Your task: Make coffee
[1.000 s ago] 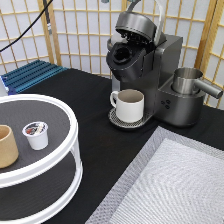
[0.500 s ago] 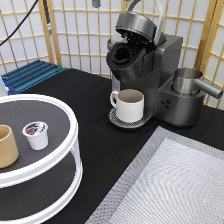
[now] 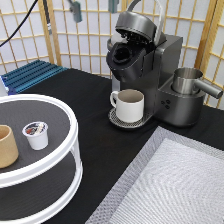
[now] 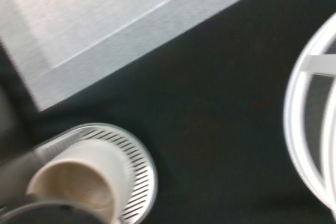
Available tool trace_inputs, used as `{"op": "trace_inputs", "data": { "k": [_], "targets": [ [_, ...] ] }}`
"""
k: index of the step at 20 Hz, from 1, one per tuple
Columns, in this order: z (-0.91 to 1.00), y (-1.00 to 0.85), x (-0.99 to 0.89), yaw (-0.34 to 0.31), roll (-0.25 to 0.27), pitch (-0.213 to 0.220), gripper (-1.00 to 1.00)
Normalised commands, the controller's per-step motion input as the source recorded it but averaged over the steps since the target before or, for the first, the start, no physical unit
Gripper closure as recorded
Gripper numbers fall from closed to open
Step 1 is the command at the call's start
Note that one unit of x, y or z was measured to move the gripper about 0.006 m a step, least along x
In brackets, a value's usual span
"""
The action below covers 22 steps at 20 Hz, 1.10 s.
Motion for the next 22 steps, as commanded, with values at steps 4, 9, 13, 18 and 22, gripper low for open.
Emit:
{"op": "trace_inputs", "data": {
  "k": [4, 9, 13, 18, 22],
  "targets": [
    [-0.44, -0.49, -0.53, -0.156, -0.07, -0.149, -1.0],
    [-0.22, -0.49, -0.43, -0.162, -0.062, -0.164, -1.0],
    [-0.03, -0.32, -0.31, -0.268, 0.0, -0.038, -1.0],
    [-0.03, -0.07, -0.11, -0.343, -0.087, 0.005, -1.0],
    [-0.04, 0.0, 0.0, -0.374, -0.134, 0.012, -1.0]
  ]
}}
